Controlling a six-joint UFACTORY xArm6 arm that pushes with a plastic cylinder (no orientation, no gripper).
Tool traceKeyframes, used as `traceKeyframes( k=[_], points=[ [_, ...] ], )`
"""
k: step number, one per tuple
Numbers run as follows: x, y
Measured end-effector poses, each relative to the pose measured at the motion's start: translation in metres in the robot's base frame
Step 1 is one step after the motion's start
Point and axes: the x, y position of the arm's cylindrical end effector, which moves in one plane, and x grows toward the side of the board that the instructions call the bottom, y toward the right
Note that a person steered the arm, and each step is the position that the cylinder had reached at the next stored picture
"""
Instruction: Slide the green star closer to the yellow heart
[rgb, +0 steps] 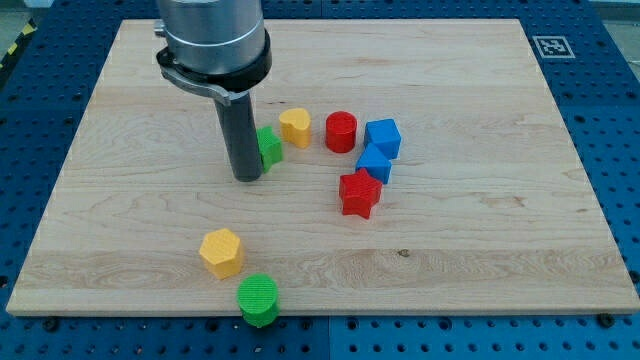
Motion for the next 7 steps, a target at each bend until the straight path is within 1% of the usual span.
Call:
traceKeyframes(
  k=[4,5,6,7],
  points=[
    [-0.006,0.002],
    [-0.012,-0.027],
    [-0.036,-0.025],
    [-0.031,-0.009]
  ],
)
